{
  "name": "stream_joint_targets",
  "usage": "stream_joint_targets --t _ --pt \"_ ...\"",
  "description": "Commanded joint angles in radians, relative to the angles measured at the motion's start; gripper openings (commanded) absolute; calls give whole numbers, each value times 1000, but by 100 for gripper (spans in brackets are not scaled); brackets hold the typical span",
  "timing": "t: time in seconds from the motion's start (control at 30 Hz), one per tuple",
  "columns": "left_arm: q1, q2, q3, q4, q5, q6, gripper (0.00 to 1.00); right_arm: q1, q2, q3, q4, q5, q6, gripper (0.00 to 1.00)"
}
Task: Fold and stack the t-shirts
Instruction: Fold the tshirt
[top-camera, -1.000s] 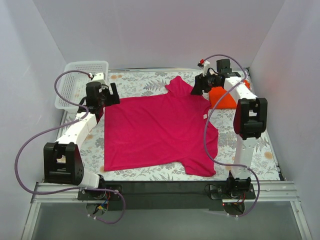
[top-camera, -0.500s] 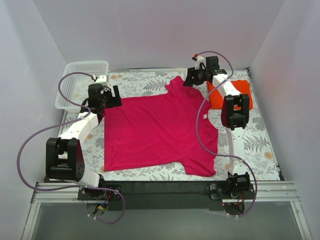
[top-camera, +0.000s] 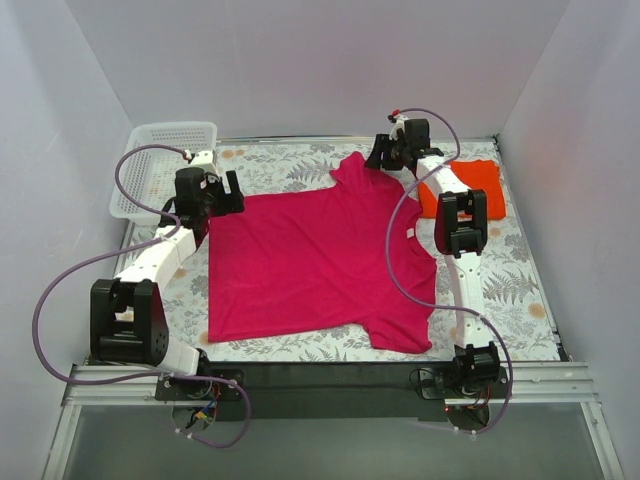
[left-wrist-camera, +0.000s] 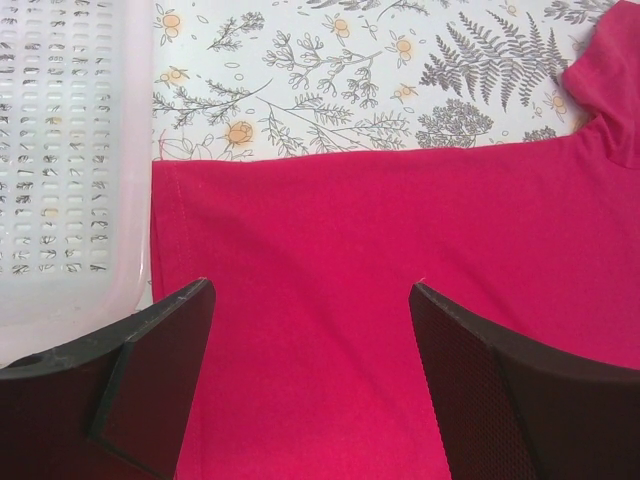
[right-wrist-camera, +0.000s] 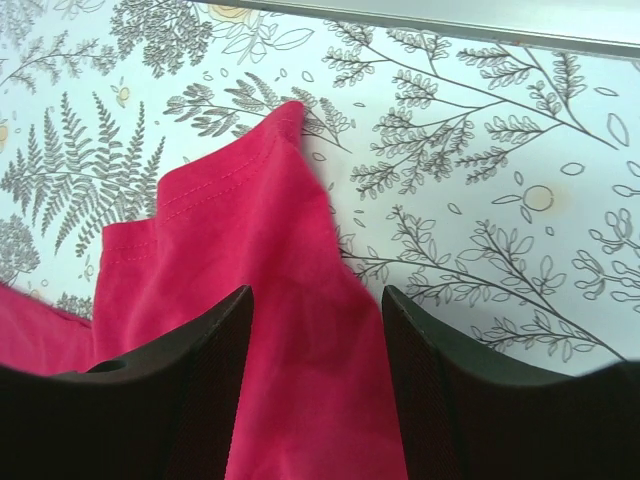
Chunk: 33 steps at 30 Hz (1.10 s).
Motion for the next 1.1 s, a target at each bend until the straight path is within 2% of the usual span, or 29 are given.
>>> stream_joint_targets --t 0.0,0.2,0.3,0.4,0.43,0.5,0.53,0.8,1.07 --pt "-5 -60 -2 15 15 0 73 -4 -2 48 54 43 -14 51" --pt "-5 -59 -15 15 28 -6 73 -4 -2 38 11 51 -67 50" --pt "-5 -66 -26 15 38 -13 73 -1 -4 17 -24 41 -76 44" --pt "-5 -80 -37 15 41 -15 73 -2 -8 9 -55 31 -101 31" --pt "-5 -85 -38 15 42 -15 73 -2 -15 6 -64 28 -107 21" --pt "-5 -99 -51 15 45 -18 73 -5 -47 -24 -73 11 -124 12" --pt "-5 -105 -55 15 48 -19 73 -4 -60 -37 -75 11 -142 2" --pt "-5 -169 -112 15 68 -29 73 -30 -260 -185 -70 -37 -205 1" --pt "-6 -246 -178 15 100 -41 73 -32 -496 -540 -78 -104 -300 1"
